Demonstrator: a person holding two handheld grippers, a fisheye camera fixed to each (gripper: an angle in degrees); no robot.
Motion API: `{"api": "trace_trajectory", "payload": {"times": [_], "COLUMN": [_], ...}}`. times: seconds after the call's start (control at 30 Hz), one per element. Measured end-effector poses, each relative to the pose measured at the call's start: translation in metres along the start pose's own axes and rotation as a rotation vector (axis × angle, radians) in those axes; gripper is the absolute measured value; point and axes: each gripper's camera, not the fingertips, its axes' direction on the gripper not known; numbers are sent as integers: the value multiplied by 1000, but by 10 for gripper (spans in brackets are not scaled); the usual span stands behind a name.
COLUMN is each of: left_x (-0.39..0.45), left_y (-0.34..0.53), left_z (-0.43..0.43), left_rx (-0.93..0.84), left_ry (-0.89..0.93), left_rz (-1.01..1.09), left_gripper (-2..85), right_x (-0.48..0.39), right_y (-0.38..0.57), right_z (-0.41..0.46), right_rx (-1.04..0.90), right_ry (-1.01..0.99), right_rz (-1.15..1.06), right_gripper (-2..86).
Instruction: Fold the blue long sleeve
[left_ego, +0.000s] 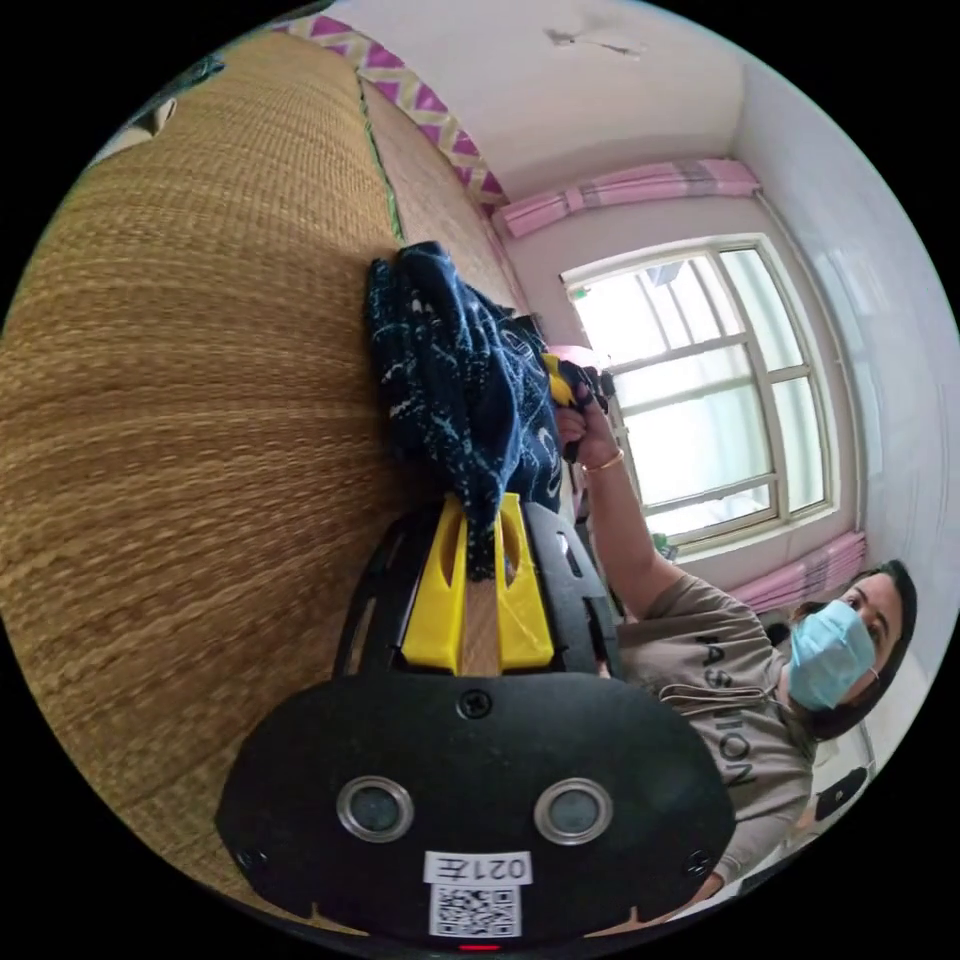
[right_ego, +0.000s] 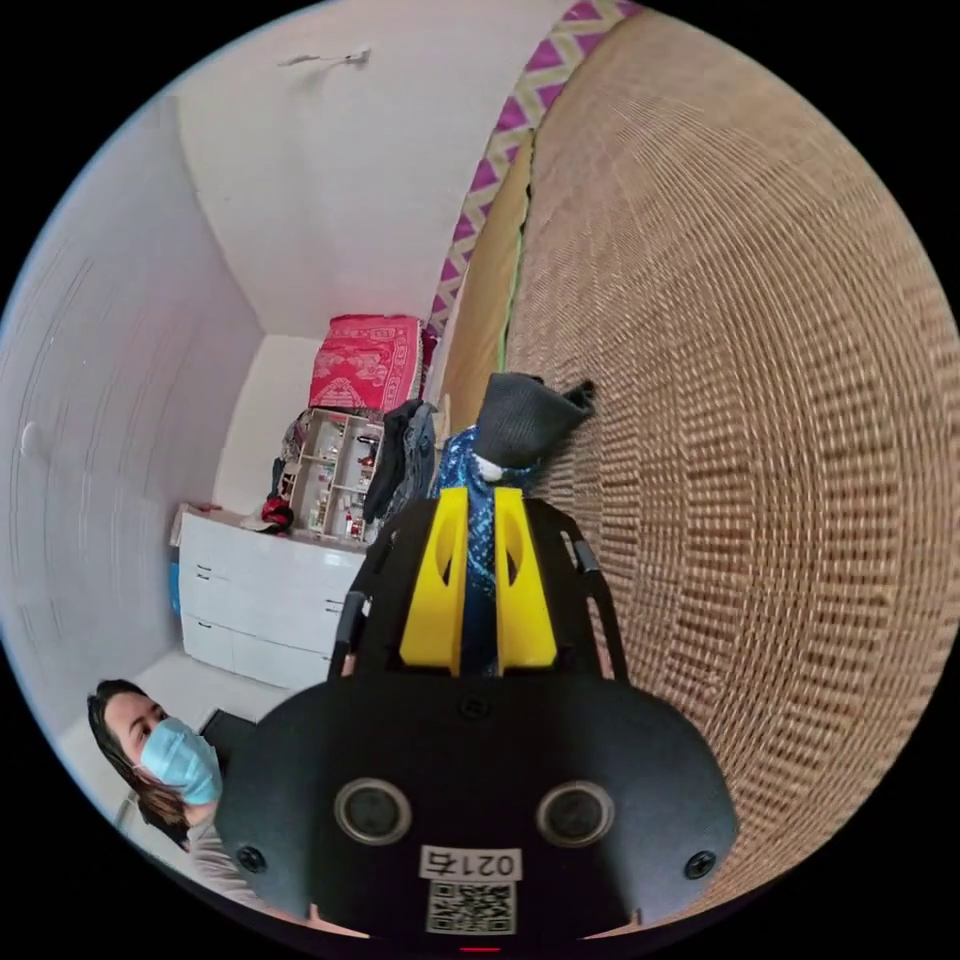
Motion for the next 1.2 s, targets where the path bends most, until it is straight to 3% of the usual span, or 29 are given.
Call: {"api": "trace_trajectory", "payload": {"times": [0.23,0.47,0.63,0.7,0.8,0.93,1.07,1.2], "left_x": [80,154,107,38,-59,-121,-117,-61], "left_y": [40,65,79,93,149,240,299,323], "left_z": [-140,-370,-505,-560,-590,-596,-575,-483], "left_rx": [148,352,621,785,941,1033,915,734], "left_ry": [-15,-317,-326,-312,-333,-305,-367,-487], "left_rz": [162,246,193,67,-134,-152,-85,46], "left_gripper": [14,24,44,56,53,2,-8,-9], "right_x": [-133,-302,-397,-410,-389,-326,-284,-287], "right_y": [-34,-115,-154,-163,-162,-134,-90,-29], "right_z": [28,171,277,334,407,458,416,355], "right_rx": [-129,-235,-145,-87,-112,-315,-381,-416], "right_ry": [11,-67,-52,-23,73,283,214,237], "right_rz": [-232,-473,-624,-619,-579,-564,-605,-765], "right_gripper": [36,31,35,45,64,73,62,26]}}
